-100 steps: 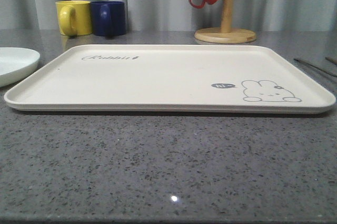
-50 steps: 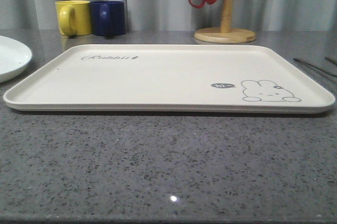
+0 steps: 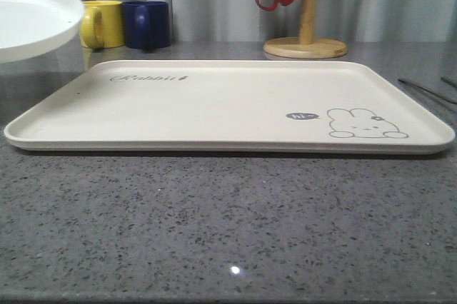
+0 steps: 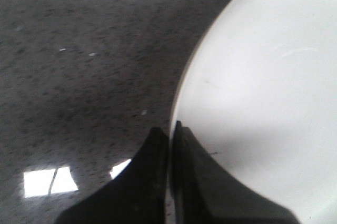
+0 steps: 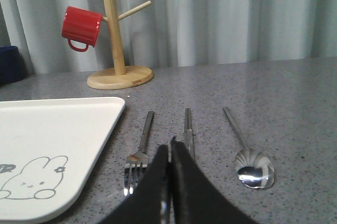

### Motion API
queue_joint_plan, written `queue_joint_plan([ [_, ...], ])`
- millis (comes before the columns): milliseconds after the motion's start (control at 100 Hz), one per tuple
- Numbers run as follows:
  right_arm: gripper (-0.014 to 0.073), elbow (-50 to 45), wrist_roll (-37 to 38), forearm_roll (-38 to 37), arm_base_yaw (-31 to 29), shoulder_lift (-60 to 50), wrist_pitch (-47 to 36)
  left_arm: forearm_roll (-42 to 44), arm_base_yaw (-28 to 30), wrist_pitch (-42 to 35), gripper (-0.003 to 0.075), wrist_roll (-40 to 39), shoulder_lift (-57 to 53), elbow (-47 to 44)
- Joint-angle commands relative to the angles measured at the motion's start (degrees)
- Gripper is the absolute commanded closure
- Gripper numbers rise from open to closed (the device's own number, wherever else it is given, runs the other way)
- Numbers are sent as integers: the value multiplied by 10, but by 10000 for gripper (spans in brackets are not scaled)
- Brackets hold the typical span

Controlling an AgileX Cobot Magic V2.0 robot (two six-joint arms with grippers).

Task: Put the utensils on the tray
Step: 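Carry the plate over the tray and lower it onto the tray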

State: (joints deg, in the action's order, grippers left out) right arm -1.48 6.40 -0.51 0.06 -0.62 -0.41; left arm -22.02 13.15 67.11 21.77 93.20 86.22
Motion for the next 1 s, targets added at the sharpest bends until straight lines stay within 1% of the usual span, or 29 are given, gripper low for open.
queue_joint_plan([
  [0,662,9,-5,-4,0,-10,-48,-33,-47,-22,738,3,-24,14],
  [140,662,9,-5,-4,0,-10,-48,-35,-123,-49,738,3,-10,15],
  [240,662,9,-5,-4,0,-10,-48,-37,-173,-53,738,-3,12,25],
  [360,662,9,-5,-4,0,-10,-48,-47,-215,-53,738,-4,43,45],
  [450,662,9,-5,-4,0,-10,-48,-48,-237,-53,738,-9,68,63],
  [590,662,9,-5,-4,0,-10,-48,-48,-246,-40,738,-19,102,83],
  [830,662,9,-5,-4,0,-10,-48,-47,-246,-40,737,-22,134,83],
  [990,662,9,-5,-4,0,-10,-48,-46,-246,-53,728,-33,141,83],
])
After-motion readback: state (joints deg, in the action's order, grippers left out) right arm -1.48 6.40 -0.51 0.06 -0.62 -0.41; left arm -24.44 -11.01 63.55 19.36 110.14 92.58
